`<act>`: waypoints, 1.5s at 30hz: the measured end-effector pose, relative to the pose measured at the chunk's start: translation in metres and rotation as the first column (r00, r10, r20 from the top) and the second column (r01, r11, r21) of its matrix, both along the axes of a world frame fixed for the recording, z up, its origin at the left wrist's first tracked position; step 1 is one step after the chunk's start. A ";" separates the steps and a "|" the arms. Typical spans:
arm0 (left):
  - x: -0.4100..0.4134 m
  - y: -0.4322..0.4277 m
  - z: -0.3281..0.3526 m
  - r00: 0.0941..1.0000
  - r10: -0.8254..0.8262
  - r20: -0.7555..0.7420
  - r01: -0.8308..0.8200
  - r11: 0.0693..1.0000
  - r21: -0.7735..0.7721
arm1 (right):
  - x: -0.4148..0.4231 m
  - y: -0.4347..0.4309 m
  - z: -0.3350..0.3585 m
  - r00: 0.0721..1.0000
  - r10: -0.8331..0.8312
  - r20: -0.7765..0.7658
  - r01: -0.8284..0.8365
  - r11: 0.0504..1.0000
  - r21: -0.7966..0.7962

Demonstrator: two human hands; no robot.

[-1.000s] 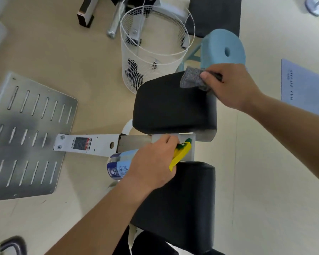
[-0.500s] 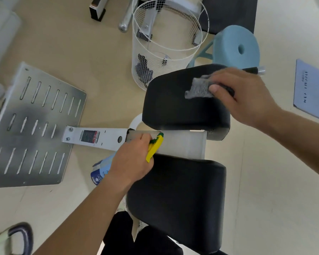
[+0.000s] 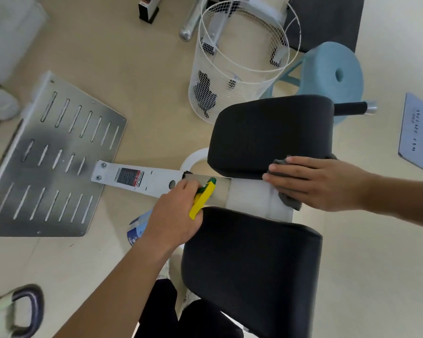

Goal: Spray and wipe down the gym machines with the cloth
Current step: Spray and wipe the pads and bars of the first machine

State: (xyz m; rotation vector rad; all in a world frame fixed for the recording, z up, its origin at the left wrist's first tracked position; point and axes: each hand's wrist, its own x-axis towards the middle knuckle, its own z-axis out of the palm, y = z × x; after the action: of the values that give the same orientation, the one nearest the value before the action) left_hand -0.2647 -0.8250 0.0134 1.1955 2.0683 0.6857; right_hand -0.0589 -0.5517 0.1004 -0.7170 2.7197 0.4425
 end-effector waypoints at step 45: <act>-0.082 -0.014 -0.034 0.966 0.128 0.224 -0.136 0.991 0.019 | -0.245 -0.083 -0.124 0.513 -0.737 0.440 0.557 0.676 0.482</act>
State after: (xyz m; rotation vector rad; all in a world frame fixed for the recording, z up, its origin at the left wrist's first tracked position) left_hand -0.3466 -0.8395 -0.0210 0.9573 1.9660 0.8789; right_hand -0.3040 -0.6350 -0.0241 0.2737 2.0060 0.3131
